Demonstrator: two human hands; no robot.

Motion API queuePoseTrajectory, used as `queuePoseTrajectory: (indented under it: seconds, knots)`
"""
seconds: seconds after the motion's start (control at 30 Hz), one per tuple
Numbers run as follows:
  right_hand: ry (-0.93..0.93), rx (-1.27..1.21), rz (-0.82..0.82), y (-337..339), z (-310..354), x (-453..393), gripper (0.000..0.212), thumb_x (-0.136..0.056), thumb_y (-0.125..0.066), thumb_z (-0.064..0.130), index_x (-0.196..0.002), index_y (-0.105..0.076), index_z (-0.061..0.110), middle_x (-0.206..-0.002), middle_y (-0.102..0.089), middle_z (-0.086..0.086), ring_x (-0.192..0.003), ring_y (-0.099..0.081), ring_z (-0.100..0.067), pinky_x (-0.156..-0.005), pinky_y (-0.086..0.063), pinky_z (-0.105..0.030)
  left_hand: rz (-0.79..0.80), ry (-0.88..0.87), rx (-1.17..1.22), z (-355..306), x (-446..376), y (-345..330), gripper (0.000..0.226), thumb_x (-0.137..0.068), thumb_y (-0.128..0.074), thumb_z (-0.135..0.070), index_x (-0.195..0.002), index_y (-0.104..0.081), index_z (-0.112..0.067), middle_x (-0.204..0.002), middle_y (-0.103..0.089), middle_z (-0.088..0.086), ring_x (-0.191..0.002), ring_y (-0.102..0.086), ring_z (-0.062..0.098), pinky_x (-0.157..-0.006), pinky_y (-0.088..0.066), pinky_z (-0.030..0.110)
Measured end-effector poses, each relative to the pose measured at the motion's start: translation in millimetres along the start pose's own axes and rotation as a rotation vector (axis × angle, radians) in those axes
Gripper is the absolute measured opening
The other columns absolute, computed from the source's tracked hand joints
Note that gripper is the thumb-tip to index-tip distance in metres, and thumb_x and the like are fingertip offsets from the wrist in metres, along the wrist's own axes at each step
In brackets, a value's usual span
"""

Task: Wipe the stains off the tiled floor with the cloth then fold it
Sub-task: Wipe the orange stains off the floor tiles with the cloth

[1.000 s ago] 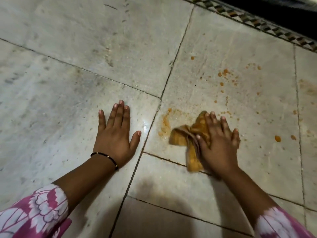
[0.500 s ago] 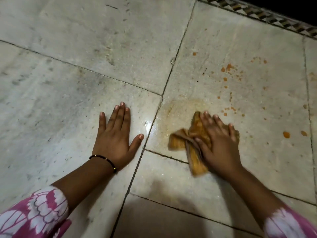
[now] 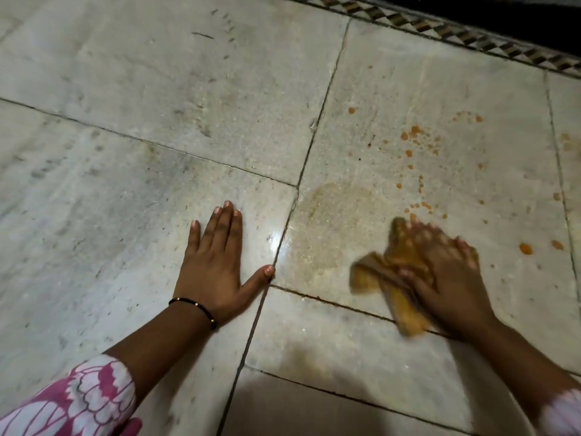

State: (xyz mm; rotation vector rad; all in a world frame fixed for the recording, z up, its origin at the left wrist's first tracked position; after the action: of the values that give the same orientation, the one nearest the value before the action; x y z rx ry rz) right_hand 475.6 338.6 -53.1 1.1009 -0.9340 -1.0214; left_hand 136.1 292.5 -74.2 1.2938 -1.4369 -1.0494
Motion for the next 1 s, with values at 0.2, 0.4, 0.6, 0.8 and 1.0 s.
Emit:
queuePoseTrajectory:
  seconds: [0.2, 0.4, 0.6, 0.8, 1.0]
  knots:
    - [-0.165, 0.045, -0.001, -25.8, 111.1, -65.3, 0.081, -0.077, -0.025, 0.081, -0.146, -0.001, 0.046, -0.159, 0.004, 0.004, -0.146, 0.000, -0.023, -0.103, 0.011, -0.066, -0.008, -0.018, 0.028, 4.6, -0.2, -0.2, 0.086, -0.087, -0.003, -0.067, -0.151, -0.010, -0.009, -0.159, -0.003, 0.007, -0.146, 0.001, 0.017, -0.117, 0.006, 0.044]
    - [0.011, 0.016, -0.034, -32.7, 102.0, 46.3, 0.064, -0.083, -0.035, 0.069, -0.142, -0.020, 0.050, -0.157, -0.017, 0.010, -0.144, -0.018, -0.019, -0.108, -0.009, -0.061, -0.032, -0.043, 0.071, 5.7, 0.2, 2.4, 0.084, -0.089, 0.001, -0.065, -0.150, -0.014, -0.008, -0.158, -0.008, 0.007, -0.145, -0.003, 0.017, -0.116, 0.008, 0.039]
    - [-0.530, 0.021, -0.136, -8.6, 20.9, -11.1, 0.068, -0.085, -0.026, 0.067, -0.146, -0.014, 0.043, -0.158, -0.017, 0.005, -0.144, -0.015, -0.021, -0.110, -0.010, -0.059, -0.031, -0.008, 0.046, 2.5, -4.3, 0.4, 0.079, -0.090, -0.007, -0.057, -0.150, -0.013, -0.007, -0.159, -0.008, 0.011, -0.146, -0.005, 0.023, -0.117, 0.004, 0.046]
    - [-0.101, -0.015, -0.063, -33.8, 122.6, -34.8, 0.061, -0.089, -0.031, 0.061, -0.146, -0.018, 0.042, -0.158, -0.016, 0.005, -0.144, -0.011, -0.021, -0.109, -0.003, -0.054, -0.018, 0.001, 0.048, 1.6, -2.5, 4.3, 0.074, -0.089, -0.007, -0.050, -0.150, -0.013, -0.008, -0.159, -0.009, 0.011, -0.146, -0.005, 0.023, -0.117, 0.003, 0.045]
    - [0.118, 0.025, 0.017, -22.8, 64.2, 56.5, 0.067, -0.086, -0.032, 0.061, -0.147, -0.012, 0.042, -0.156, -0.019, 0.008, -0.143, -0.019, -0.017, -0.110, -0.016, -0.056, -0.007, 0.003, 0.022, 3.3, 0.4, -0.2, 0.078, -0.089, -0.005, -0.056, -0.151, -0.010, -0.007, -0.159, -0.005, 0.011, -0.146, -0.003, 0.023, -0.116, 0.005, 0.045]
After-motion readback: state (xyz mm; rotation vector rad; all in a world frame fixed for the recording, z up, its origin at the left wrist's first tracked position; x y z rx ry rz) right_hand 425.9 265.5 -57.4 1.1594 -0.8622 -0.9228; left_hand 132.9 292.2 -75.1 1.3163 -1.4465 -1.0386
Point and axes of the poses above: each hand's wrist, its own x-axis away from the middle knuckle, its own y-axis out of the back of the hand, z = x × y, the point moved 2 cm from there along -x, towards the middle knuckle
